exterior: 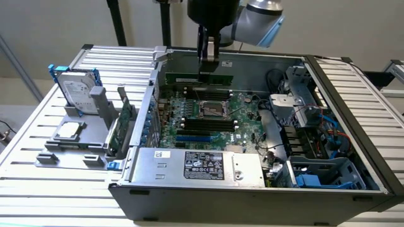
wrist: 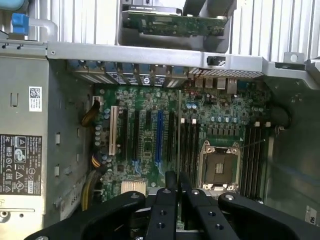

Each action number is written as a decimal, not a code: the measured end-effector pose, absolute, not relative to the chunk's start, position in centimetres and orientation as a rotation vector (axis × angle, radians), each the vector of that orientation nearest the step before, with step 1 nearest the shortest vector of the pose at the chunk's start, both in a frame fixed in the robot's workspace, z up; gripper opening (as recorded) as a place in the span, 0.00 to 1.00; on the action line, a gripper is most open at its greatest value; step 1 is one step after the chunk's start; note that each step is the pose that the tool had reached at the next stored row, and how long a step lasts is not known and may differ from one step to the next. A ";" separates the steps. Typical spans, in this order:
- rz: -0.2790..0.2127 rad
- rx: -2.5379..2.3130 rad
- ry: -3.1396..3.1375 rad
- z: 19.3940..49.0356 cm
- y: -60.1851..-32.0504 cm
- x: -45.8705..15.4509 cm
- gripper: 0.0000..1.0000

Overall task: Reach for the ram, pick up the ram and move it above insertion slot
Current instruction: 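Pick up the ram and move it above insertion slot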

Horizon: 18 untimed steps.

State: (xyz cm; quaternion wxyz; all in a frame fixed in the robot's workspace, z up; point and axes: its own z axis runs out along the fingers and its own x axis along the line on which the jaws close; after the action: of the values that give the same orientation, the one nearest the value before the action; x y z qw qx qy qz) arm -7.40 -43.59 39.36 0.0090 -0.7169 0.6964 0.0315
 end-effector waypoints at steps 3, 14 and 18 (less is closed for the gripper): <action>0.098 -2.237 2.178 39.3 -43.3 -6.6 0.13; 0.098 -2.204 2.210 39.2 -42.6 -5.2 0.13; 0.098 -2.204 2.210 39.2 -42.6 -5.2 0.13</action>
State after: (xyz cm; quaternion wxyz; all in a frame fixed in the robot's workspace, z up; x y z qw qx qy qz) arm -5.18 -42.64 39.15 0.0095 -0.7057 0.7078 0.0313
